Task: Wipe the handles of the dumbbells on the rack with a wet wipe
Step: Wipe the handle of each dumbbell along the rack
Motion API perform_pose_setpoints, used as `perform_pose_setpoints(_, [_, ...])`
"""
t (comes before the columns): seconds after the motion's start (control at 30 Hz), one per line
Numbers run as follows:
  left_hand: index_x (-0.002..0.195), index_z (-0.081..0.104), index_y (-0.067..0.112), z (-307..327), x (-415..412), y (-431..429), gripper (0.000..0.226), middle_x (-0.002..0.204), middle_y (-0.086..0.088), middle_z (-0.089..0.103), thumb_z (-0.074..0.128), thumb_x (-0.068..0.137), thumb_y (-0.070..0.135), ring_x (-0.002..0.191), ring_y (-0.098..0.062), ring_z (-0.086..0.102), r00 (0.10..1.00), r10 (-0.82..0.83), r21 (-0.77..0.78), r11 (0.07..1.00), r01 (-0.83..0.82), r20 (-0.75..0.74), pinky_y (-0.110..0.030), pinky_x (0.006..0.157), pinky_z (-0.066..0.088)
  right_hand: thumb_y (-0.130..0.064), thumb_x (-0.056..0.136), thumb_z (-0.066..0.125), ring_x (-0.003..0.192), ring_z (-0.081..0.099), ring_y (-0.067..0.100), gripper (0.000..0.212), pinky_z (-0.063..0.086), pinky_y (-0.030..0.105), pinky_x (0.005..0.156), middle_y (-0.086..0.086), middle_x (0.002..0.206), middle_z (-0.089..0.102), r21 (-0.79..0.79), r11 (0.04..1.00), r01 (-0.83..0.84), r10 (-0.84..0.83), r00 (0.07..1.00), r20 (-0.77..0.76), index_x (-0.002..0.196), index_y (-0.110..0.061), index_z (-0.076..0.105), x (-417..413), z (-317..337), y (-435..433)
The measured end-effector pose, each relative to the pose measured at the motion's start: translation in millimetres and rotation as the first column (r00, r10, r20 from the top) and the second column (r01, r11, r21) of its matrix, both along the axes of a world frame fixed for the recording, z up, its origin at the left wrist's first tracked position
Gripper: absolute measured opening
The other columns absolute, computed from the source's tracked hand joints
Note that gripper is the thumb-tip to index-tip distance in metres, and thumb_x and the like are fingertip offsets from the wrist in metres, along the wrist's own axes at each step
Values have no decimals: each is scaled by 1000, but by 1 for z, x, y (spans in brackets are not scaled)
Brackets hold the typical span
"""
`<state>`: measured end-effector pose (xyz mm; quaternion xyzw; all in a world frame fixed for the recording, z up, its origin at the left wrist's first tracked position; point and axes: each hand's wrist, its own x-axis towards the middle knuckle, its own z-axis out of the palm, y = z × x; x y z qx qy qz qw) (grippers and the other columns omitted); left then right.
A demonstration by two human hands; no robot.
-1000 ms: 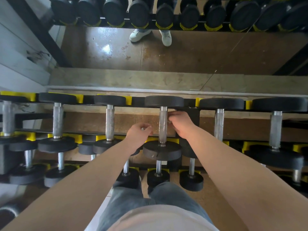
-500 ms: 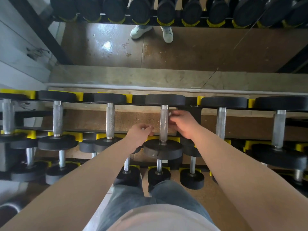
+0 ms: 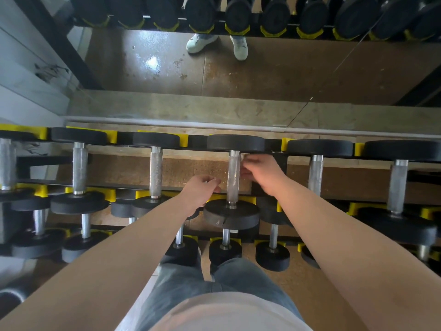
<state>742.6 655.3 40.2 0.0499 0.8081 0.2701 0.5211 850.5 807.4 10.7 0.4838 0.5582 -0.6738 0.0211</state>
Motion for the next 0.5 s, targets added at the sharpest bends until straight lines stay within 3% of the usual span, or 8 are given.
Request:
perform_pose_setpoints(0.07, [128, 66, 19, -2, 0, 1, 29, 104, -1, 74, 55, 105, 34, 67, -10, 48, 1000, -10, 6, 1000, 10, -9, -49, 104, 51, -6, 102, 54, 90, 73, 24, 20, 61, 29, 79, 11, 97, 74, 144, 976, -165, 156, 985, 69, 103, -6, 74, -2, 3, 2])
perform_pose_setpoints(0.13, [127, 66, 21, -3, 1, 2, 28, 105, 0, 74, 55, 105, 35, 70, -10, 49, 1000, -11, 18, 1000, 12, -14, -45, 98, 54, -12, 103, 54, 83, 69, 16, 18, 53, 22, 68, 3, 91, 70, 232, 822, -520, 463, 847, 261, 100, -12, 72, 5, 6, -3])
perform_pose_setpoints(0.2, [123, 68, 23, -3, 0, 4, 25, 107, 0, 73, 55, 105, 33, 73, -11, 52, 1000, -14, 26, 1000, 15, -8, -35, 81, 54, -16, 103, 56, 79, 66, 15, 15, 45, 21, 63, -1, 85, 66, 137, 652, -745, 666, 650, 366, 95, -16, 69, 16, 4, -13])
perform_pose_setpoints(0.23, [121, 69, 24, -4, 0, 4, 24, 109, -1, 73, 55, 105, 32, 75, -13, 54, 1000, -22, 26, 999, 22, -1, -31, 73, 51, -17, 102, 58, 80, 65, 16, 14, 44, 22, 63, -1, 85, 66, 94, 626, -774, 699, 611, 372, 96, -16, 71, 19, 1, -16])
perform_pose_setpoints(0.3, [117, 71, 27, -5, 0, 4, 22, 115, -3, 72, 53, 104, 30, 78, -14, 55, 998, -55, 27, 998, 55, 7, -28, 67, 49, -16, 101, 60, 83, 66, 16, 12, 47, 23, 67, -3, 87, 68, 84, 674, -734, 671, 656, 346, 101, -15, 73, 22, -4, -17])
perform_pose_setpoints(0.37, [115, 70, 30, -5, 1, 4, 21, 119, -4, 71, 51, 105, 28, 77, -15, 57, 996, -90, 27, 996, 89, 14, -28, 68, 52, -10, 100, 60, 89, 70, 18, 18, 56, 28, 80, 2, 97, 72, 51, 859, -510, 486, 842, 235, 114, -11, 71, 19, -6, -12])
perform_pose_setpoints(0.43, [117, 69, 31, -4, 3, 4, 22, 122, -4, 70, 51, 105, 26, 98, -26, 65, 996, -87, 22, 996, 87, 19, -36, 87, 58, -3, 99, 59, 97, 74, 26, 27, 60, 38, 89, 10, 106, 74, -94, 986, -137, 142, 989, 47, 124, -7, 67, 10, -6, -5])
perform_pose_setpoints(0.5, [121, 69, 29, -3, 3, 5, 23, 124, -3, 70, 52, 105, 27, 117, -33, 59, 998, -65, 12, 998, 65, 22, -45, 101, 53, -1, 100, 57, 98, 75, 29, 27, 61, 39, 88, 14, 108, 75, -133, 991, 30, -36, 999, -37, 123, -9, 69, 0, -3, 2])
